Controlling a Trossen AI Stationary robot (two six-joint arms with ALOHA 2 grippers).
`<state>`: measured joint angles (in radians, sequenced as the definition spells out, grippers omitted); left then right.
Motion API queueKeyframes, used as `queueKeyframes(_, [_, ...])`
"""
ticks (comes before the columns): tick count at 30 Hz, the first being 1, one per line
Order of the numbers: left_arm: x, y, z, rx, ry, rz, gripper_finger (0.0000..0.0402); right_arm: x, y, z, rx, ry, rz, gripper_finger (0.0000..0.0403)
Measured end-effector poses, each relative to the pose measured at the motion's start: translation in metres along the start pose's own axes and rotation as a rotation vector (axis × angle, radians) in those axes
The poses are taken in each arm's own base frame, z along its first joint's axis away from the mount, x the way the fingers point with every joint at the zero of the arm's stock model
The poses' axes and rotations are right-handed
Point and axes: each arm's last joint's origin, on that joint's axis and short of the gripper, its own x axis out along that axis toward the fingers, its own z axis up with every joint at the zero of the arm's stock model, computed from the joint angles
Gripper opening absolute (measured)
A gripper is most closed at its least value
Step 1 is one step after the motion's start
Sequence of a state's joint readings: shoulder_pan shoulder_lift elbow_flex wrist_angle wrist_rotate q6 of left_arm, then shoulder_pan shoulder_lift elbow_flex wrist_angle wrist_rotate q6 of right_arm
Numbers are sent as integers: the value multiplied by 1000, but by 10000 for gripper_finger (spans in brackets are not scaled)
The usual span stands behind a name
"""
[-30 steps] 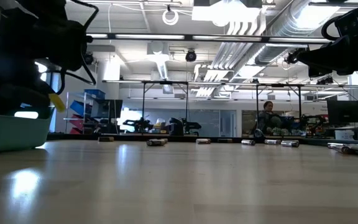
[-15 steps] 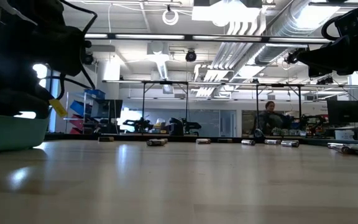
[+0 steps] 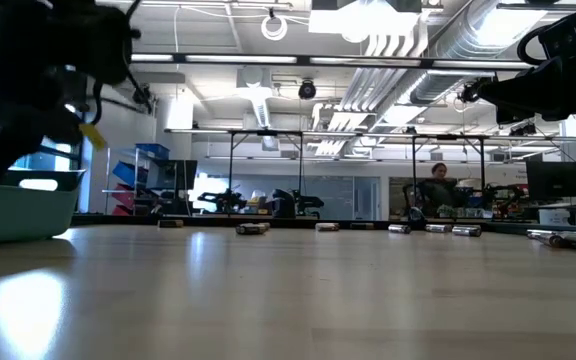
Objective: Sort batteries
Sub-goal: Put the silver battery into the green bin
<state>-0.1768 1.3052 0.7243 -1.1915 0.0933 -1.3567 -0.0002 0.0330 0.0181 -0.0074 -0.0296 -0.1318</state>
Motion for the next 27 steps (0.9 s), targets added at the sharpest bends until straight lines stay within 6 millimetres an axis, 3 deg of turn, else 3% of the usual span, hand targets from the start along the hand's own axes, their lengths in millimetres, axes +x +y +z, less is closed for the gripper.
queueKeyframes(6, [-58,13,-1,-5,-304,-175,160,0,0,0,0,0,0,0])
queueKeyframes(10, [-95,-1,10,86,-767,-453,154,0,0,0,0,0,0,0])
queueKeyframes(13, [-118,-17,29,179,-1048,-559,146,0,0,0,0,0,0,0])
queueKeyframes(16, [-128,-30,63,242,-1210,-561,137,0,0,0,0,0,0,0])
queueKeyframes(20, [-126,-46,128,354,-1320,-583,130,0,0,0,0,0,0,0])
queueKeyframes(23, [-114,-63,176,466,-1306,-604,130,0,0,0,0,0,0,0])
queueKeyframes(27, [-101,-91,229,556,-1198,-493,146,0,0,0,0,0,0,0])
